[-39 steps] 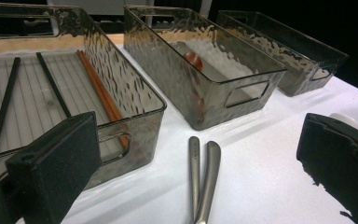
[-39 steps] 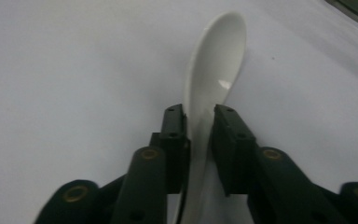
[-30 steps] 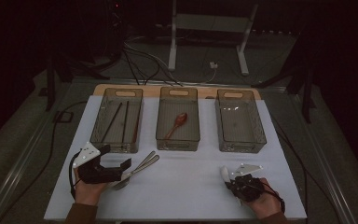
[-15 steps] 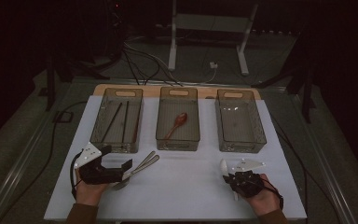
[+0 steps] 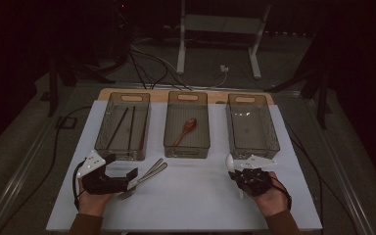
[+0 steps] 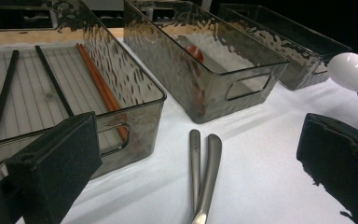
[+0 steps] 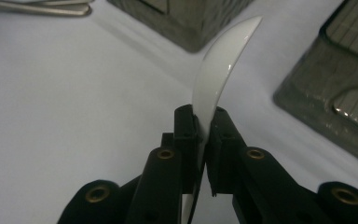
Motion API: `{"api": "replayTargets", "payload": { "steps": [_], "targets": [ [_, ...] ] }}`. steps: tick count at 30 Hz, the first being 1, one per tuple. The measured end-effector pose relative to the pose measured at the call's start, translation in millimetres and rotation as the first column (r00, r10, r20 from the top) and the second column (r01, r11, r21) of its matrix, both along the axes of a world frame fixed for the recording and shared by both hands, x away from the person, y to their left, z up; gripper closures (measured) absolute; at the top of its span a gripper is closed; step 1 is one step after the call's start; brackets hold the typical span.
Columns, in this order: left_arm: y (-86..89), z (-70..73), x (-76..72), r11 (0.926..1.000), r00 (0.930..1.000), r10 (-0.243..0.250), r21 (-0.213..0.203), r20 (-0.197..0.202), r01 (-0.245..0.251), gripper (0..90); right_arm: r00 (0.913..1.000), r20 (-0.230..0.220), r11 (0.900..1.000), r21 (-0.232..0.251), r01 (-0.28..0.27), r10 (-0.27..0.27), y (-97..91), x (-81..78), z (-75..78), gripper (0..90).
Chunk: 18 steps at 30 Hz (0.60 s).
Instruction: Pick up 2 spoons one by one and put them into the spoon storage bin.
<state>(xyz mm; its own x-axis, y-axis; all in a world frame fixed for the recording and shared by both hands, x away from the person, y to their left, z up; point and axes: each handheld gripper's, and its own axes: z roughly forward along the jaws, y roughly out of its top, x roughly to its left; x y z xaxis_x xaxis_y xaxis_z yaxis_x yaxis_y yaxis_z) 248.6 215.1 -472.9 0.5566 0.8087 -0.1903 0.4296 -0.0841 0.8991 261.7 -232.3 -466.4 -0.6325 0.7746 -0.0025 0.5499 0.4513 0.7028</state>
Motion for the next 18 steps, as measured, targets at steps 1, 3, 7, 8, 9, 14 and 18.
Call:
{"api": "replayTargets", "payload": {
  "steps": [1,3,7,8,9,14,18],
  "targets": [
    [0.1,-0.1,0.0,1.0,1.0,0.001,-0.001,0.0,-0.001,0.6,1.0,0.001,1.0,0.001,-0.004,0.004,1.4,1.7,0.5,84.3],
    [0.3,-0.5,0.2,1.0,1.0,0.002,-0.001,-0.001,-0.002,0.7,1.0,0.004,1.0,0.008,-0.001,0.001,4.1,4.7,1.4,84.3],
    [0.7,-1.5,0.5,1.0,1.0,0.003,-0.001,-0.004,-0.003,0.6,0.9999,0.009,0.9998,0.018,-0.006,0.006,8.8,10.3,3.8,84.3],
    [0.7,-1.8,0.6,1.0,1.0,0.002,0.001,-0.004,-0.002,0.6,0.9999,0.01,0.9998,0.021,-0.006,0.006,10.0,11.6,4.5,84.3],
    [0.8,-2.0,0.7,1.0,1.0,0.003,0.0,-0.005,-0.003,0.6,0.9999,0.011,0.9997,0.026,-0.005,0.004,11.0,13.0,5.3,84.3],
    [0.9,-2.5,0.6,1.0,1.0,0.003,-0.001,-0.007,-0.003,0.6,0.9997,0.025,0.9992,0.039,-0.009,0.009,16.7,20.2,10.9,84.3],
    [0.7,-2.7,0.5,1.0,1.0,0.002,-0.002,-0.006,-0.002,0.7,0.999,0.043,0.9987,0.049,-0.012,0.01,22.0,25.9,18.1,84.3]
  ]
}}
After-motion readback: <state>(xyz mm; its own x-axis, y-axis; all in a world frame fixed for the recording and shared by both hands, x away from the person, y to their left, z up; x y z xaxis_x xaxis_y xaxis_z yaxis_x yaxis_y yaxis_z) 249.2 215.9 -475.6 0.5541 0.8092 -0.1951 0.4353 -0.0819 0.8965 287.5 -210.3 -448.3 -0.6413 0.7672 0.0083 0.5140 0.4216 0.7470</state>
